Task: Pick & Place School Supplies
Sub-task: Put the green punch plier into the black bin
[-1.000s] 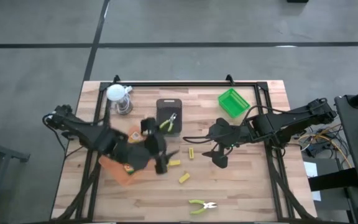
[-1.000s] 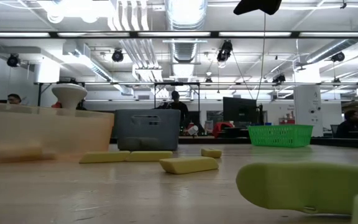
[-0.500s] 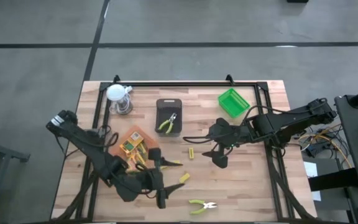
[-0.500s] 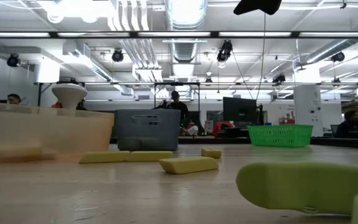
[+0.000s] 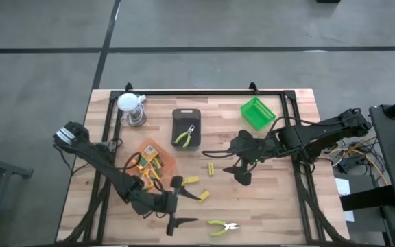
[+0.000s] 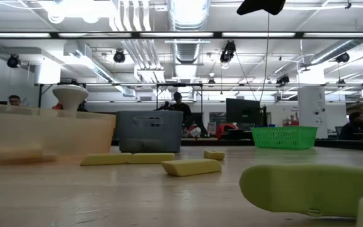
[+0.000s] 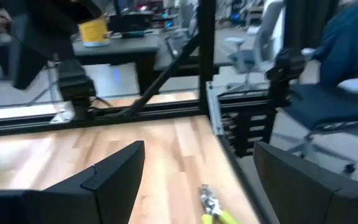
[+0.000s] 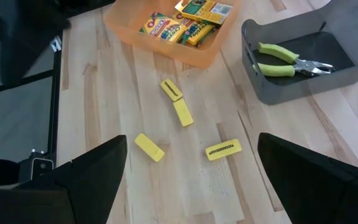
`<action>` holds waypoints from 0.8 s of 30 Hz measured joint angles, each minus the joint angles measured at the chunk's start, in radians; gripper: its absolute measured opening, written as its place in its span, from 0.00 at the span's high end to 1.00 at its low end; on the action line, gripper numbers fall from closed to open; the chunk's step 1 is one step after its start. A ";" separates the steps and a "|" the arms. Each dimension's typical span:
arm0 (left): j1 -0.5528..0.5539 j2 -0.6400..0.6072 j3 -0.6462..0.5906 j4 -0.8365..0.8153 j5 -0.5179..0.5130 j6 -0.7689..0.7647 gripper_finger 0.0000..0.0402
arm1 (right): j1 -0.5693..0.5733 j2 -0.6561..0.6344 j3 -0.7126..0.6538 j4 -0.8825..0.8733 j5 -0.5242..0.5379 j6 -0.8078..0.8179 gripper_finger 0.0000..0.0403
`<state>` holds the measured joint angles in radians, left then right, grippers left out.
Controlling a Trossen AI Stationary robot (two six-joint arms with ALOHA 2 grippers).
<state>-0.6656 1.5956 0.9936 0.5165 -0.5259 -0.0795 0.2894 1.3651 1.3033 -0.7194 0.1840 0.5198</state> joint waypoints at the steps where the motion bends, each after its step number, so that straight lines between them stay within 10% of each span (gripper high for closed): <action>1: 0.004 0.006 -0.021 0.044 0.014 0.000 0.24 | 0.000 0.000 0.000 0.000 0.000 0.000 0.12; 24: 0.034 0.432 0.155 0.236 0.026 -0.010 0.24 | 0.000 0.000 0.000 0.000 0.000 0.000 0.12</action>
<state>-0.6319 2.0272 1.1486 0.7524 -0.5003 -0.0894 0.2897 1.3651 1.3033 -0.7193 0.1841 0.5198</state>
